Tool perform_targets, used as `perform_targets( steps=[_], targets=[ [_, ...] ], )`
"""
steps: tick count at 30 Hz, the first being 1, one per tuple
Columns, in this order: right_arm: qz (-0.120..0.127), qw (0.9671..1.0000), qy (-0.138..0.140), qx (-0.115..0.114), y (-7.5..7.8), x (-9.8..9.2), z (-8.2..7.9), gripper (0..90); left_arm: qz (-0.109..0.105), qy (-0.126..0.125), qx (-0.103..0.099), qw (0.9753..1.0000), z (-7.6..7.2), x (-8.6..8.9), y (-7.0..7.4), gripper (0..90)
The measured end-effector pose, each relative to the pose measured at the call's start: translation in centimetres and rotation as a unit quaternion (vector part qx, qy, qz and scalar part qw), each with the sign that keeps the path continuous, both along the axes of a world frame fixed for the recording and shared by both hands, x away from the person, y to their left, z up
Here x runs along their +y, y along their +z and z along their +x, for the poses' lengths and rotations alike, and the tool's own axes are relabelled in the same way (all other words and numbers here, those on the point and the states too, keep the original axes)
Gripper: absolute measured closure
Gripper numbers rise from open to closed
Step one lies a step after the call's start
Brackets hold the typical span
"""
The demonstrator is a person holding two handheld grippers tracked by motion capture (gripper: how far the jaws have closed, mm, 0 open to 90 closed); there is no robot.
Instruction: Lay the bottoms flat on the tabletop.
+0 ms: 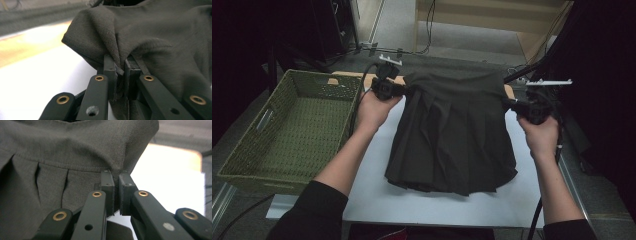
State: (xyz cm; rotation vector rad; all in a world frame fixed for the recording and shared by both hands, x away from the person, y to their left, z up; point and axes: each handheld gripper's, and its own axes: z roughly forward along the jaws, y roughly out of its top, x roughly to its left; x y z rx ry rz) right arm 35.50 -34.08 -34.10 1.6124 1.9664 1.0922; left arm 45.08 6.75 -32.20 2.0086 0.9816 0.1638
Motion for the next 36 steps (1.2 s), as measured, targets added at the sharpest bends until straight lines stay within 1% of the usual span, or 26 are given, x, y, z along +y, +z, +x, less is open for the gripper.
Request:
perform_targets(
  steps=[2, 3, 4, 5, 6, 7, 8, 9, 10, 11, 12, 14, 16, 19, 21, 25, 26, 28, 31, 32, 34, 36],
  targets=[
    [0.004, 0.9999, 0.005, -0.012, 2.3, 0.0, 0.0, 83.2, -0.013, 0.002, -0.008, 0.9999, 0.5, 0.4, 1.9, 84.0],
    [0.005, 0.9998, 0.005, -0.019, 3.5, 0.2, 0.0, 83.2, -0.013, 0.001, -0.001, 0.9999, 0.9, 0.5, 2.5, 83.1],
    [0.0, 0.9997, 0.004, -0.025, 4.4, 0.4, 0.1, 82.8, 0.005, 0.011, -0.002, 0.9999, 1.2, 0.4, 2.9, 77.1],
    [-0.004, 0.9997, 0.009, -0.022, 4.9, 0.6, 0.4, 78.8, 0.026, 0.024, -0.018, 0.9992, 1.2, 0.3, 3.1, 67.9],
    [-0.006, 0.9998, 0.01, -0.016, 5.0, 0.8, 0.8, 62.8, 0.038, 0.028, -0.026, 0.9986, 1.2, 0.3, 3.0, 60.1],
    [-0.011, 0.9997, 0.003, -0.022, 4.9, 1.1, 1.2, 50.5, 0.034, 0.023, -0.023, 0.9989, 1.2, 0.3, 2.8, 55.6],
    [-0.025, 0.9992, 0.006, -0.031, 4.8, 1.2, 1.3, 50.2, 0.027, 0.023, -0.021, 0.9992, 1.1, 0.4, 2.5, 51.3],
    [-0.032, 0.9987, 0.012, -0.037, 4.5, 1.3, 1.4, 46.7, 0.022, 0.02, -0.021, 0.9993, 1.0, 0.5, 2.2, 50.5],
    [-0.032, 0.9983, 0.016, -0.046, 4.1, 1.4, 1.4, 43.4, 0.016, 0.02, -0.022, 0.9994, 0.8, 0.6, 1.9, 49.1],
    [-0.032, 0.998, 0.02, -0.05, 3.7, 1.4, 1.3, 43.4, 0.011, 0.018, -0.018, 0.9996, 0.8, 0.6, 1.6, 45.7],
    [-0.031, 0.998, 0.024, -0.049, 3.2, 1.4, 1.3, 43.5, 0.008, 0.015, -0.014, 0.9998, 0.7, 0.7, 1.2, 45.1],
    [-0.032, 0.9981, 0.028, -0.044, 2.0, 1.5, 1.4, 43.4, 0.003, 0.008, -0.009, 0.9999, 0.4, 0.7, 0.4, 44.5],
    [-0.025, 0.9985, 0.032, -0.038, 0.8, 1.5, 1.3, 43.4, 0.007, -0.001, 0.002, 1.0, 0.1, 0.5, -0.4, 43.1],
    [-0.016, 0.9988, 0.037, -0.027, -1.1, 1.3, 1.1, 43.4, 0.016, -0.014, 0.011, 0.9997, -0.4, 0.1, -1.6, 42.4],
    [-0.012, 0.999, 0.038, -0.021, -2.2, 1.1, 0.9, 43.6, 0.014, -0.023, 0.018, 0.9995, -0.7, 0.0, -2.3, 41.6],
    [-0.009, 0.999, 0.042, -0.008, -4.0, 0.6, 0.2, 43.6, 0.006, -0.033, 0.022, 0.9992, -1.4, 0.0, -3.4, 40.1],
    [-0.008, 0.999, 0.042, -0.008, -4.5, 0.4, 0.1, 43.6, 0.006, -0.034, 0.025, 0.9991, -1.6, 0.0, -3.7, 40.1],
    [-0.005, 0.9991, 0.042, 0.0, -5.4, 0.1, -0.2, 43.6, 0.005, -0.038, 0.032, 0.9988, -1.9, 0.0, -4.3, 39.2],
    [-0.004, 0.999, 0.044, 0.008, -6.6, -0.2, -0.7, 43.2, -0.003, -0.051, 0.043, 0.9978, -2.5, 0.0, -5.2, 39.1],
    [-0.003, 0.9989, 0.045, 0.01, -7.0, -0.2, -0.9, 42.7, -0.003, -0.056, 0.046, 0.9974, -2.7, 0.0, -5.6, 39.1],
    [0.002, 0.9988, 0.047, 0.009, -7.8, -0.3, -1.4, 42.1, 0.005, -0.058, 0.043, 0.9974, -3.3, 0.1, -6.3, 39.1],
    [0.006, 0.9988, 0.048, 0.009, -8.8, -0.3, -1.9, 41.9, 0.005, -0.059, 0.047, 0.9971, -3.7, 0.2, -6.9, 39.1]
  ],
)
